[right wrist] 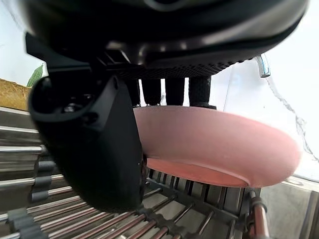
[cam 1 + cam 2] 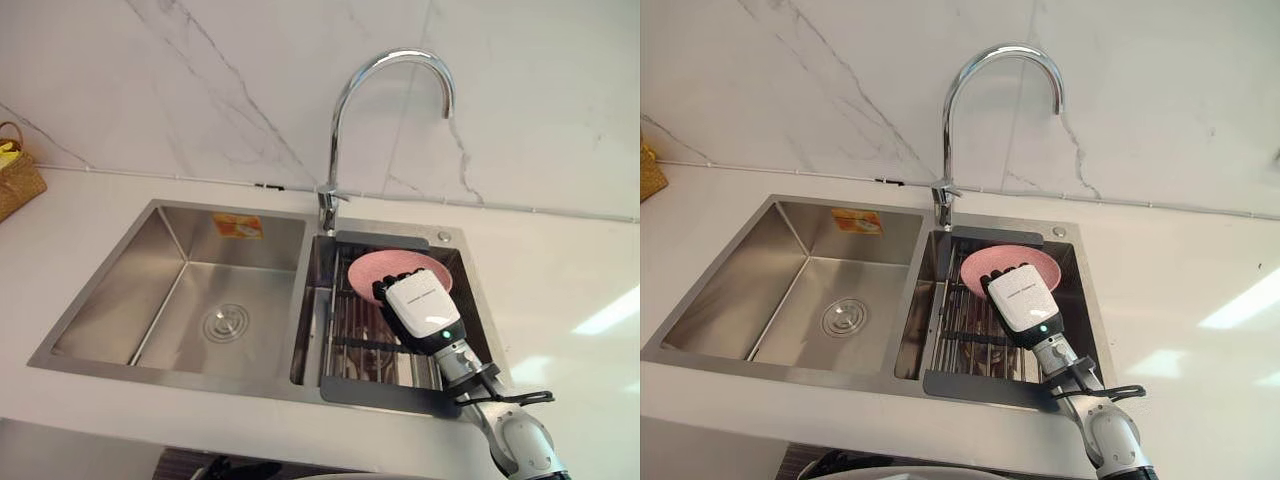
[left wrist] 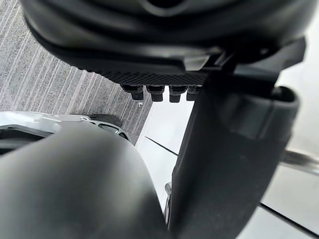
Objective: Walk over to the sink, pick up the cup, carry it to the dishwasher, place the cup inside the dishwasher, then close the dishwasher door
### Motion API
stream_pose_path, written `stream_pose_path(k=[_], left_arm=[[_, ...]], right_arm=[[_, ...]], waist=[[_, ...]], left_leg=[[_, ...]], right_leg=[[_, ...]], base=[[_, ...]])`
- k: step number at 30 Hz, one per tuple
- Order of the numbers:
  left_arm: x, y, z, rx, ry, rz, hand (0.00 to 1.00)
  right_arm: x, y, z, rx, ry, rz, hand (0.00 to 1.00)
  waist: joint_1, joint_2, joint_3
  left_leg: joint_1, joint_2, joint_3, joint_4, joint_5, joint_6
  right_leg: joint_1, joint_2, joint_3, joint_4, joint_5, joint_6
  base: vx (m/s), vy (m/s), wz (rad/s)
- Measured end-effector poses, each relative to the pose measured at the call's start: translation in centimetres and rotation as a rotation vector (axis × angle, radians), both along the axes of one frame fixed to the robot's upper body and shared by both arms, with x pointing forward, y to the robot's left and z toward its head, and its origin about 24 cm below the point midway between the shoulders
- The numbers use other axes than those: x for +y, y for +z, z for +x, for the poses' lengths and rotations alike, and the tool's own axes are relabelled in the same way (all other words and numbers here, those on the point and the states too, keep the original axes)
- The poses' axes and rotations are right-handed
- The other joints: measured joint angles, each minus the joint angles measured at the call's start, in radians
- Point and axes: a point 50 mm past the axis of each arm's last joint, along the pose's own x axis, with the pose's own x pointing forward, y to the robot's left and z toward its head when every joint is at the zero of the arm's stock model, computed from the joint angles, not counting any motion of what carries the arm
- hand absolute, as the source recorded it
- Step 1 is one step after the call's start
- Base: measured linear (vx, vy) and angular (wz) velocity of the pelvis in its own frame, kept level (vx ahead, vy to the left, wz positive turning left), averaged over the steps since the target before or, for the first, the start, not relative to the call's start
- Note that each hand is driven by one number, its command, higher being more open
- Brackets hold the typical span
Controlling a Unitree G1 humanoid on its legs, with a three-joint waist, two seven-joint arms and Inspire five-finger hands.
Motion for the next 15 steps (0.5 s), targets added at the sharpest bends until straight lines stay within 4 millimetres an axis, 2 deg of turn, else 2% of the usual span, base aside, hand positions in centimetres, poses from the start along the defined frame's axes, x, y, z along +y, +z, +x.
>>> stream_pose_path(k=[7,15], left_arm=[[-0.2,0.0,0.0,-0.011,0.009,0.002,1.0],[-0.1,0.0,0.1,-0.014,0.045,0.005,1.0]], right_arm=[[-1.4,0.8,0.3,0.008,-0.065,0.114,0.0],[-3.3,3.8,0.6,-0.023,-0.129,0.277,0.0]], waist=[[-0.002,0.009,0.012],[-0.004,0.01,0.016]], left_leg=[[0.001,0.0,0.003,0.001,0.0,0.0],[-0.006,0.004,0.0,0.006,-0.004,0.001]], right_leg=[[-0.001,0.001,0.005,0.0,0.0,0.0],[-0.002,0.004,0.002,0.0,0.0,0.0]], base=[[0.0,-0.001,0.0],[0.0,-0.005,0.01]])
